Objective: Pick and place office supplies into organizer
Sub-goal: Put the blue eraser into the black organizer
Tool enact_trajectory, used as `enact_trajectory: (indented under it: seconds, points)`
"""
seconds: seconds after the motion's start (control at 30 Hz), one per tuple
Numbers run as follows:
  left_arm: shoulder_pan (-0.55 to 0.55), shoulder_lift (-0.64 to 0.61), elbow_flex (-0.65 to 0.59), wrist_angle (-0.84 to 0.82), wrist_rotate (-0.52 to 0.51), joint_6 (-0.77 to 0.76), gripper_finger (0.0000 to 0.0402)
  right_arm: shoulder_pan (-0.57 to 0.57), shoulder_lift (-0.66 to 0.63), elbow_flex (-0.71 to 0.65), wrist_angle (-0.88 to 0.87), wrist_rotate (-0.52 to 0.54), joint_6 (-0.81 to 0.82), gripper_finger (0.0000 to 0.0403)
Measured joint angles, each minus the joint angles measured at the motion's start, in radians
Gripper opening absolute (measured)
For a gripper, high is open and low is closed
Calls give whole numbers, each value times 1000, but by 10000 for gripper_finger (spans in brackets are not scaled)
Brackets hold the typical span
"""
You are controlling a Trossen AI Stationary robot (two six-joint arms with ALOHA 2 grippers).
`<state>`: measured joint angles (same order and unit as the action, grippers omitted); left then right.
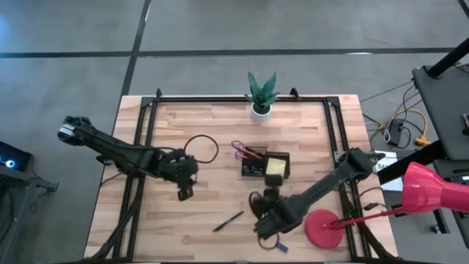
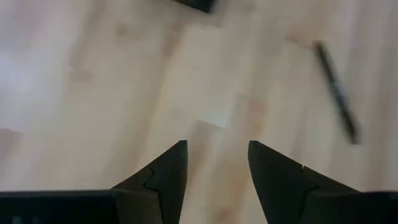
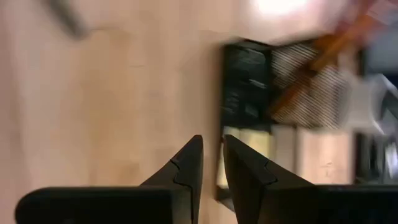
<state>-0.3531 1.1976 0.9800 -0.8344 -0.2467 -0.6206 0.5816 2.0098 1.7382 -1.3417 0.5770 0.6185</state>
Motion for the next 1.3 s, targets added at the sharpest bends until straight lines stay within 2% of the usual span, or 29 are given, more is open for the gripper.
enact_trajectory:
  seconds: [0.1,0.2,0.3,0.4,0.5,0.63,0.8,0.9,1.13,1.3]
  points:
    - [-11,-57,-120,179,79,-66,154,2,54,-2,117,-86,-196,54]
    - [-10,-93,-249,428,163,-109,154,-17,86,-2,270,-251,-387,54]
    - [-12,-102,-367,636,212,-152,154,-58,104,-2,385,-414,-480,54]
    - [-29,-94,-458,801,236,-185,154,-99,116,-5,453,-455,-517,54]
    - [-52,-74,-512,889,238,-219,154,-142,122,-7,492,-495,-545,54]
    - [-84,-45,-531,894,238,-239,154,-183,154,-11,501,-603,-552,54]
    - [-124,-15,-534,964,256,-241,154,-181,170,-18,480,-646,-543,54]
    - [-138,-2,-534,1002,261,-240,154,-154,161,-19,410,-663,-442,54]
    - [-140,21,-544,1012,233,-232,154,-10,73,-18,365,-653,53,54]
    - [-139,37,-549,1011,227,-186,154,122,67,-14,366,-643,359,54]
